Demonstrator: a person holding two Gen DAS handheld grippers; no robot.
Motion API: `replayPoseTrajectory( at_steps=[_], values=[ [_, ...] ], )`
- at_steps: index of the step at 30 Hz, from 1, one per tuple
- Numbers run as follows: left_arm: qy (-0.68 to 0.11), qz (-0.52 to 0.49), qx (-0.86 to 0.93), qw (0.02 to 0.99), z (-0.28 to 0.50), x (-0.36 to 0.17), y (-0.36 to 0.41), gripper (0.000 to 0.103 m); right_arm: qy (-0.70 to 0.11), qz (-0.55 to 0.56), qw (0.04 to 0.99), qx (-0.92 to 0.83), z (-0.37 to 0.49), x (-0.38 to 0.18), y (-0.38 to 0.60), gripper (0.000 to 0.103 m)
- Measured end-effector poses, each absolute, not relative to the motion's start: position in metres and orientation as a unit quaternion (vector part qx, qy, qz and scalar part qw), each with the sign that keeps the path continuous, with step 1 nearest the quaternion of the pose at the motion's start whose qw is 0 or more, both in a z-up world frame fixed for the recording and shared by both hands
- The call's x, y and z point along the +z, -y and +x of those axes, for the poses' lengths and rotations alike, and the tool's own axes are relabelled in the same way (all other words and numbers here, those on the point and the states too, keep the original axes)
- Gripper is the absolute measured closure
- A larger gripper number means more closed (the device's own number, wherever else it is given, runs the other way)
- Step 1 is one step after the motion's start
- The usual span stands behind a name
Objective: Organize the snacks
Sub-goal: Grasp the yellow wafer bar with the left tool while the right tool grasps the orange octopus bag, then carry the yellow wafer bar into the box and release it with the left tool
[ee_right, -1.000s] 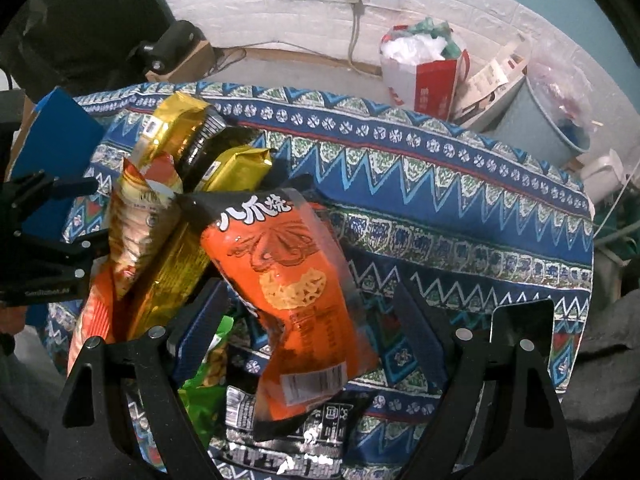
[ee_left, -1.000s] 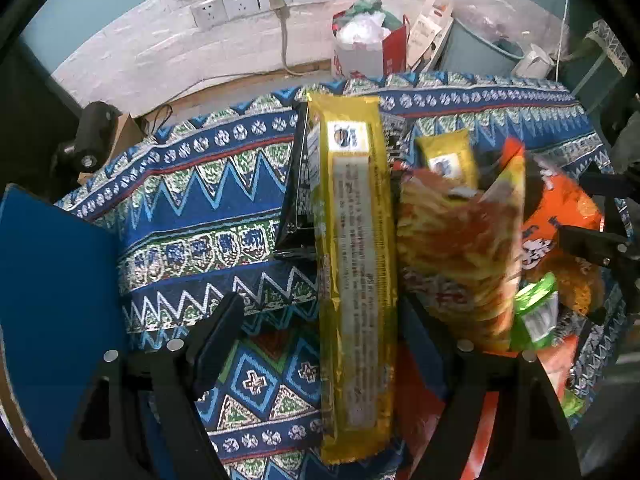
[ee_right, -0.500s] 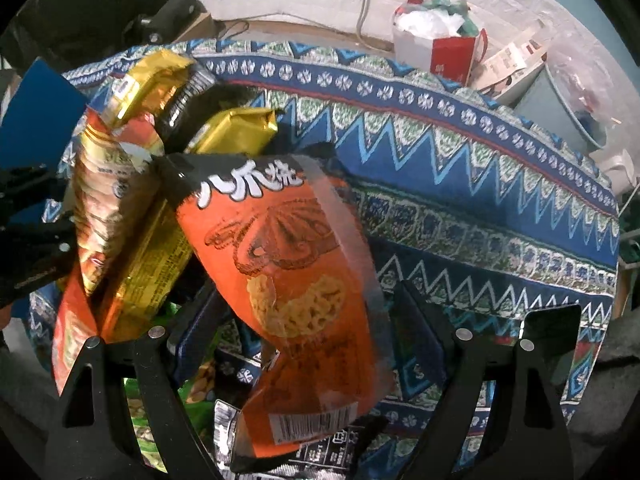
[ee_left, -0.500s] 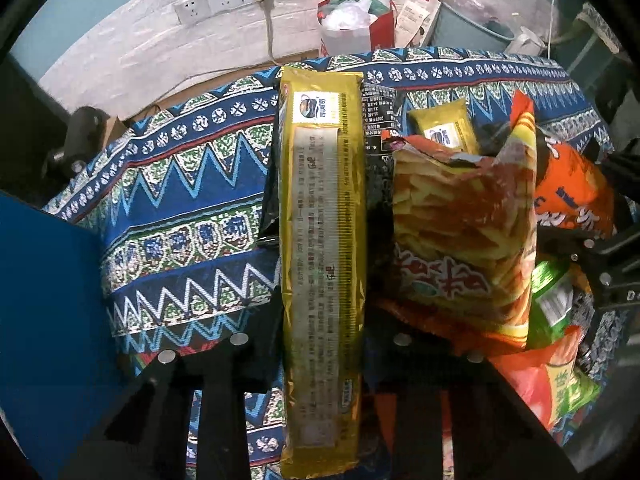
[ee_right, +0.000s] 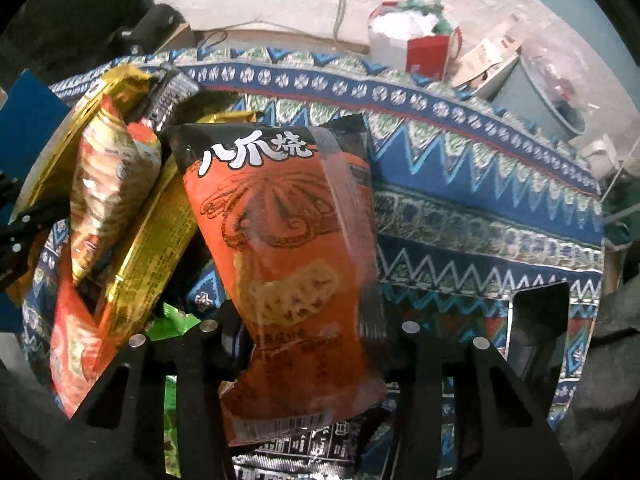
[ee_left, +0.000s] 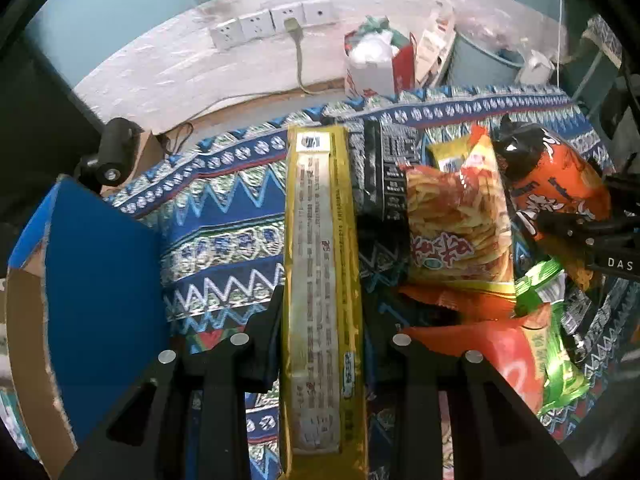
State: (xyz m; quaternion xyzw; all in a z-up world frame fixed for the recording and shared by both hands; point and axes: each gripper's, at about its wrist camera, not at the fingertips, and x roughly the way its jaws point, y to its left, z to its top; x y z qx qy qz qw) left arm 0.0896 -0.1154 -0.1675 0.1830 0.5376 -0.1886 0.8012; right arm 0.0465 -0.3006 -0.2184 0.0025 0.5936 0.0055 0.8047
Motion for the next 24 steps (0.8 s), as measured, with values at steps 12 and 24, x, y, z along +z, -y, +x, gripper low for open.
replayPoseTrajectory(
  at_steps=[12,24],
  values=[
    [-0.491,0.16,-0.183,0.837,0.078,-0.123,0.094,0.071,-0.554,0.003,0.832,-0.002,0.036,-0.179,0.282,0.058],
    [-0.439,0.146,-0.178,0.868,0.056,-0.078,0.069,0.071,-0.517,0.018,0.856,0.013,0.02,-0.135,0.262,0.058]
  ],
)
